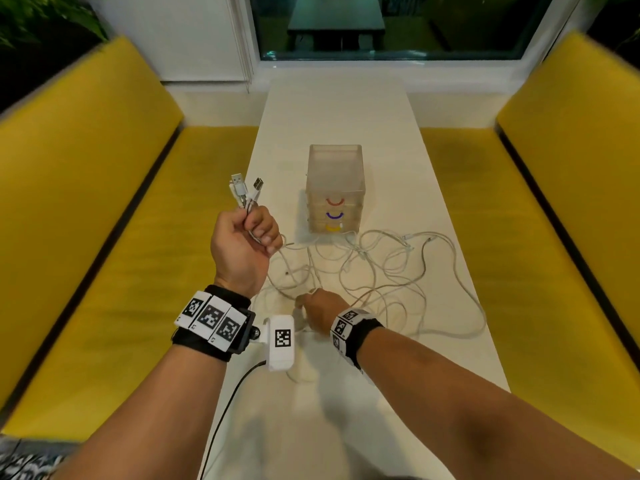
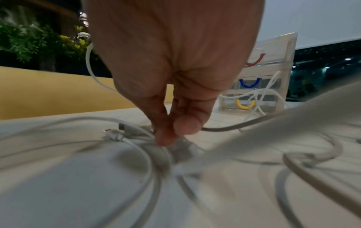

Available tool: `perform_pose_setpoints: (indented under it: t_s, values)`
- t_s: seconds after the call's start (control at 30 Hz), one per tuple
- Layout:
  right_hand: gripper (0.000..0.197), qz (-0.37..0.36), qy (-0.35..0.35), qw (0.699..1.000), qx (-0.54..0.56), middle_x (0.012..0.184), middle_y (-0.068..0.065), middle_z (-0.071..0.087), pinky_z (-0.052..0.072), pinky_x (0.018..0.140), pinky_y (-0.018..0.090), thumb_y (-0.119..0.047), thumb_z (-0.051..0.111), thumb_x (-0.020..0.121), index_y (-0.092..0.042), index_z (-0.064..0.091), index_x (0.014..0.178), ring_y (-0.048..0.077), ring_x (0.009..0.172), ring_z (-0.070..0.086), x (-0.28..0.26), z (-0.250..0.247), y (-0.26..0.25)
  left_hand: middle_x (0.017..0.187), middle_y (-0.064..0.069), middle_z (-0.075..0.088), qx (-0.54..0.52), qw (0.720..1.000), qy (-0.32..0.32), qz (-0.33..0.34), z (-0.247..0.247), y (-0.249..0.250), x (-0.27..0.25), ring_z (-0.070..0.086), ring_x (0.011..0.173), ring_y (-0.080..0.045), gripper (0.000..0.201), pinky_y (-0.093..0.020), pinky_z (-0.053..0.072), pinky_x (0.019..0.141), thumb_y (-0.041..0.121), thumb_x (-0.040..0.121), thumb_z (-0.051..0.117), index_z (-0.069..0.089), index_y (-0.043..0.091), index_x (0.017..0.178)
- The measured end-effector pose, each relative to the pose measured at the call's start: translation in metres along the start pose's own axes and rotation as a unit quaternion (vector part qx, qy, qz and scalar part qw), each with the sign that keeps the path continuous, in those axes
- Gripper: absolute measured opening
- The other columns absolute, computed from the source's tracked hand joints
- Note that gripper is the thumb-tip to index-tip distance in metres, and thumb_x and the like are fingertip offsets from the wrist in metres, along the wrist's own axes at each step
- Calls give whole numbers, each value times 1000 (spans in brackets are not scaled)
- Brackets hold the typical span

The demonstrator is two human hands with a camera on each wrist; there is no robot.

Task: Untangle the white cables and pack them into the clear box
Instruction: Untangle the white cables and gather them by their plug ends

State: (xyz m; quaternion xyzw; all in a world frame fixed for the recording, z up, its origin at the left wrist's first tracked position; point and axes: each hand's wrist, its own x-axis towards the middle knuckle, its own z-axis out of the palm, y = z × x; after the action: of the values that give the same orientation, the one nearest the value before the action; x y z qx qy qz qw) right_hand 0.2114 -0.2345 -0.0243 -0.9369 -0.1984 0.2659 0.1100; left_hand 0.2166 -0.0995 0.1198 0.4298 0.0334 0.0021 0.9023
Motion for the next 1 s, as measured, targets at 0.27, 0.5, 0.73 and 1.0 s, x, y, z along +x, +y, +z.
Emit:
perform_pose_setpoints:
  t_s: [0.27,0.5,0.73,1.0]
  values:
    - [27,-52,0,998,-38,125,14,58,48,78,32,0,60,89,-8,64,115,32,107,62,-4,9,3,60,1,27,1,1000,6,10,-5,2,2,24,54,-15,31,-27,24,48,23,94,23,30,20,64]
    - [20,-89,42,995,8,112,11,58,47,73,38,-25,62,94,-11,60,108,33,94,61,-21,6,13,61,1,27,10,1000,-2,28,-6,2,3,26,55,-15,23,-28,23,51,27,88,32,28,19,66]
    - [25,-125,28,962,242,92,7,69,53,80,23,13,51,90,-9,63,93,8,83,64,-70,-77,44,62,0,34,29,998,7,48,2,11,6,32,56,-17,22,-31,22,56,27,87,35,31,19,67]
    - [17,-132,228,838,479,80,12,64,50,68,30,6,51,98,-5,62,105,21,72,61,-131,-167,56,61,2,32,38,997,-18,62,25,11,7,28,54,-14,28,-35,18,59,17,96,33,34,18,68]
